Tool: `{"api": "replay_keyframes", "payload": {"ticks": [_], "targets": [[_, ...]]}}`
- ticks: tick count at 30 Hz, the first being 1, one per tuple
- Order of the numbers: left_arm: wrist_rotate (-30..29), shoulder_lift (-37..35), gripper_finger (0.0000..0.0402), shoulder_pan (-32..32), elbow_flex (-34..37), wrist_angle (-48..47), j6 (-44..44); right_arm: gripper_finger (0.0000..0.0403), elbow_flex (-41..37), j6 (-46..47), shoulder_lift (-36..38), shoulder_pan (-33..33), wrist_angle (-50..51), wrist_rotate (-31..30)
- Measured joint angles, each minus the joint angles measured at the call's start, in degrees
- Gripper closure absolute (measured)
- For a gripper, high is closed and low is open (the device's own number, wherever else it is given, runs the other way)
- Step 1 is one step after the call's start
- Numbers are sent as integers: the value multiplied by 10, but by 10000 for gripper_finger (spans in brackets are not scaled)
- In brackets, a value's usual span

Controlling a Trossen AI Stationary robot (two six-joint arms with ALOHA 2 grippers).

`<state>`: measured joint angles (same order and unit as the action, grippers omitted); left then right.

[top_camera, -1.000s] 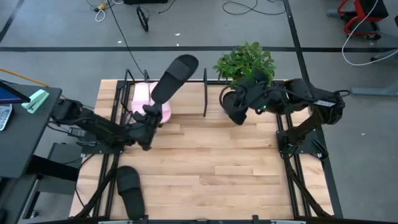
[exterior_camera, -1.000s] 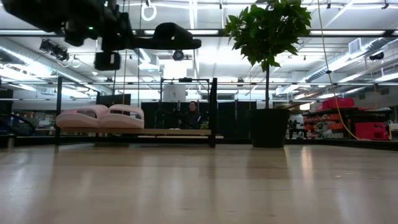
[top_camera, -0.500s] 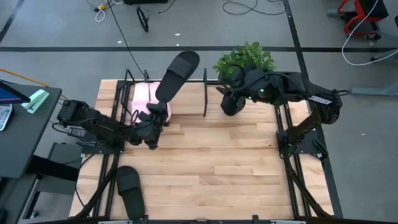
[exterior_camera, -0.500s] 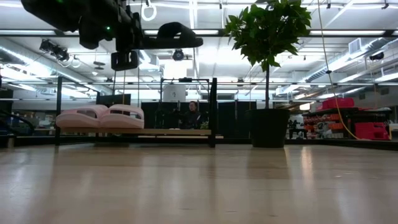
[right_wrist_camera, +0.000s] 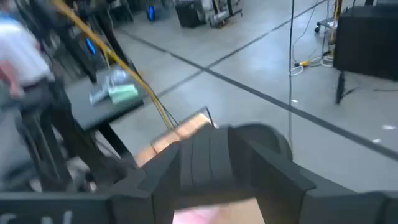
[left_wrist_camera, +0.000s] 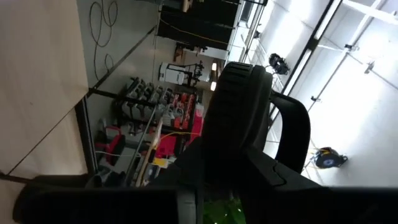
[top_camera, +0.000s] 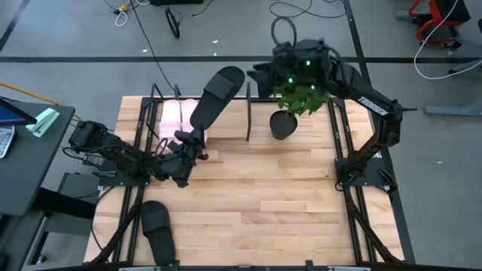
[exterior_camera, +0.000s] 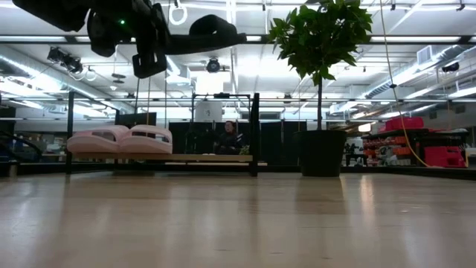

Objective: Pick and place slides into the shelf
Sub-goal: Put the top black slide on the shelf

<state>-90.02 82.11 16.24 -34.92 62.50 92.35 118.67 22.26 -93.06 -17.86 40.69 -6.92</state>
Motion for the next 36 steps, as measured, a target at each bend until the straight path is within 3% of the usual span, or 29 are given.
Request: {"api": "replay_keyframes", "payload": {"ticks": [7, 13, 17, 26, 33, 36], "targets": [[-1, -1, 335, -5, 0, 20, 16, 216, 0, 56, 0, 12, -42, 5], [11, -13, 335, -9, 1, 25, 11, 217, -32, 91, 0, 93, -67, -94], [38, -25, 335, -15, 8, 23, 8, 219, -101, 130, 0, 152, -105, -168], [61, -82, 335, -13, 51, 41, -51, 220, -262, 236, 2, 224, -333, -306], [92, -132, 335, -11, 64, 41, -134, 216, -372, 414, 0, 216, -479, -312], [123, -138, 335, -18, 64, 42, -161, 208, -414, 437, -3, 209, -554, -313]]}}
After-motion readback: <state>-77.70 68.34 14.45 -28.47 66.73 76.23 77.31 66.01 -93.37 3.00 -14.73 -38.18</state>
